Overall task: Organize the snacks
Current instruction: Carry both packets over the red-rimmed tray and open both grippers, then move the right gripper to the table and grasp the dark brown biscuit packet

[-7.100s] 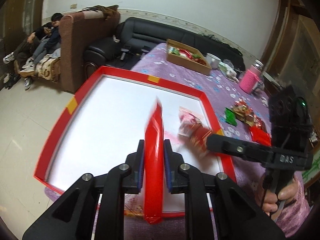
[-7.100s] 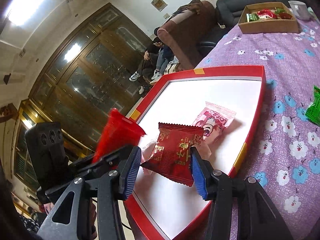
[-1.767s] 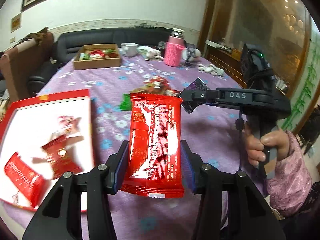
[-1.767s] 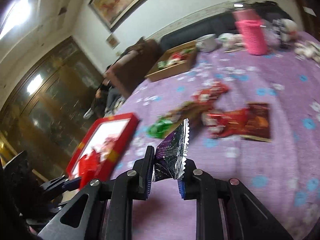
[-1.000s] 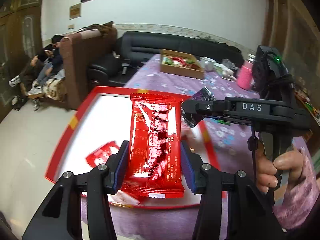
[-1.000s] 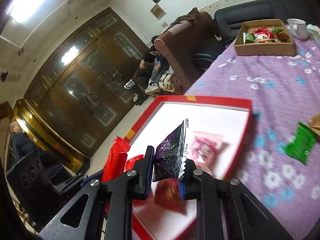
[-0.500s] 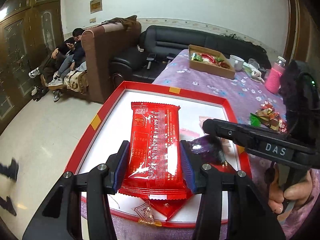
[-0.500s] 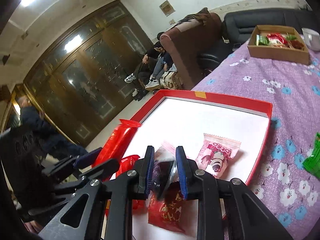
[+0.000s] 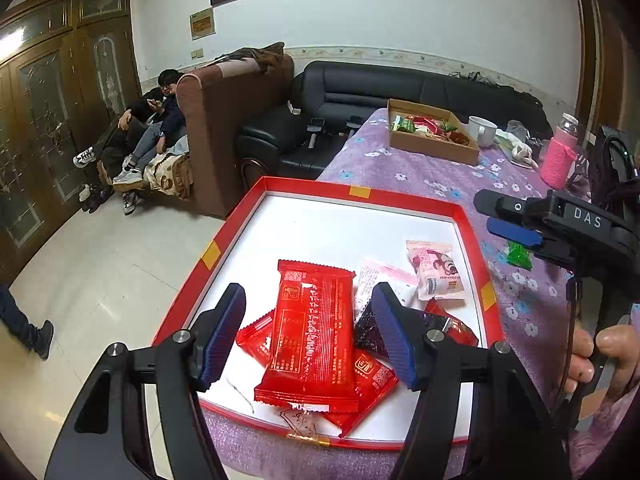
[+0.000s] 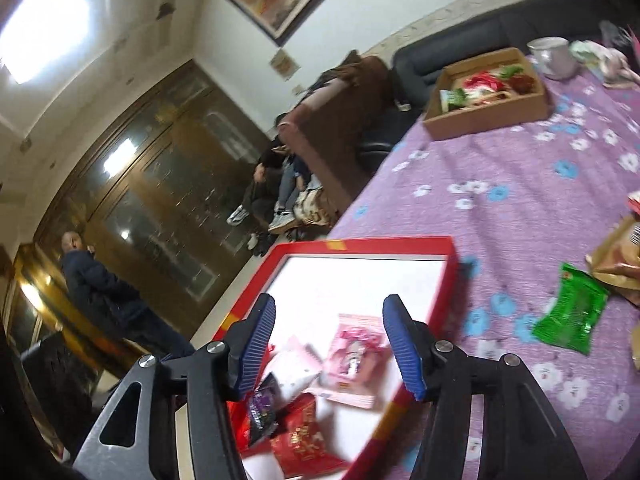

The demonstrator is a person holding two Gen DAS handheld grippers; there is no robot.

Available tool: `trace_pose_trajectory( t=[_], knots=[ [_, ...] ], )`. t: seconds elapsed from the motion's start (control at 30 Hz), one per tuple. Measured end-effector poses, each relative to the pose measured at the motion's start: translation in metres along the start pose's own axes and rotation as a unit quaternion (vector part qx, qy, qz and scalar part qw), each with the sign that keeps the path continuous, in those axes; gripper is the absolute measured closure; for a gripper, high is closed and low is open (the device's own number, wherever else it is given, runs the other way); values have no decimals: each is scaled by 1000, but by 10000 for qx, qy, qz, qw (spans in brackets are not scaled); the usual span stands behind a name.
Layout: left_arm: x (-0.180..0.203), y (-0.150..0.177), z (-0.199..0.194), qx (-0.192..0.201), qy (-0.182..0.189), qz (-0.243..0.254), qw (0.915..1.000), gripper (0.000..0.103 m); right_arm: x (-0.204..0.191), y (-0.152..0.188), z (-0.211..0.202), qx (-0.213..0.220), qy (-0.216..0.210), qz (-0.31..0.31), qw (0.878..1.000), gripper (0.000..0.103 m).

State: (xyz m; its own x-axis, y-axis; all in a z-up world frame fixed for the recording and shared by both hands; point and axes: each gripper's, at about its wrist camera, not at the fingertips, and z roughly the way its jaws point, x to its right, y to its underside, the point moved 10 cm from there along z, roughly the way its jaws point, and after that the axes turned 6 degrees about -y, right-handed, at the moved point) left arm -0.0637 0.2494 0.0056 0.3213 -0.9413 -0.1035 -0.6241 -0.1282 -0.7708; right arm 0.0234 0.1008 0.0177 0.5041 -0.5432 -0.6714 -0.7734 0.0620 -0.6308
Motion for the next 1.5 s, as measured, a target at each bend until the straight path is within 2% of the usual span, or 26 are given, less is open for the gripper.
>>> trace_pose_trajectory(
  t=[0.17, 0.23, 0.27, 0.4, 0.5, 0.67, 0.87, 1.07, 1.2, 1.27, 1.33, 1.43, 1.5],
  knots=[
    [7, 2, 2, -93, 52, 43, 9999, 37, 12, -4, -7, 12, 121, 180, 9998, 45],
    [13, 2, 1, -96, 91, 105, 9999, 33, 16, -9, -14, 84, 119, 237, 9996, 42],
    [17, 2, 0, -87, 120, 142, 9998, 30, 19, -11, -17, 108, 132, 254, 9995, 41],
    [42, 4, -1, -110, 304, 376, 9988, 29, 34, -18, -37, 221, 271, 378, 9987, 40],
    [63, 3, -3, -129, 440, 560, 9974, 29, 49, -24, -57, 259, 448, 463, 9976, 40],
    [101, -1, -15, -80, 701, 860, 9938, 29, 84, -43, -110, 617, 739, 608, 9935, 40],
    [155, 0, -28, -47, 1044, 1470, 9836, 29, 148, -58, -189, 1111, 944, 1292, 9808, 40],
    [219, -11, -30, 72, 1428, 2078, 9677, 29, 207, -48, -235, 920, 1460, 1728, 9697, 39],
    [250, -9, -21, -127, 1559, 2277, 9611, 29, 227, -40, -240, 949, 1273, 1980, 9673, 39],
    [263, -5, -18, -321, 1677, 2248, 9593, 29, 237, -35, -234, 812, 1227, 2090, 9668, 40],
    [276, 2, -19, -436, 1872, 2231, 9557, 29, 242, -32, -230, 701, 1310, 2126, 9658, 40],
    [289, 9, -19, -484, 1910, 2313, 9527, 29, 247, -29, -229, 669, 1366, 2151, 9647, 40],
    [296, 14, -20, -530, 1961, 2344, 9507, 29, 250, -24, -226, 569, 1578, 2098, 9633, 41]
  ],
)
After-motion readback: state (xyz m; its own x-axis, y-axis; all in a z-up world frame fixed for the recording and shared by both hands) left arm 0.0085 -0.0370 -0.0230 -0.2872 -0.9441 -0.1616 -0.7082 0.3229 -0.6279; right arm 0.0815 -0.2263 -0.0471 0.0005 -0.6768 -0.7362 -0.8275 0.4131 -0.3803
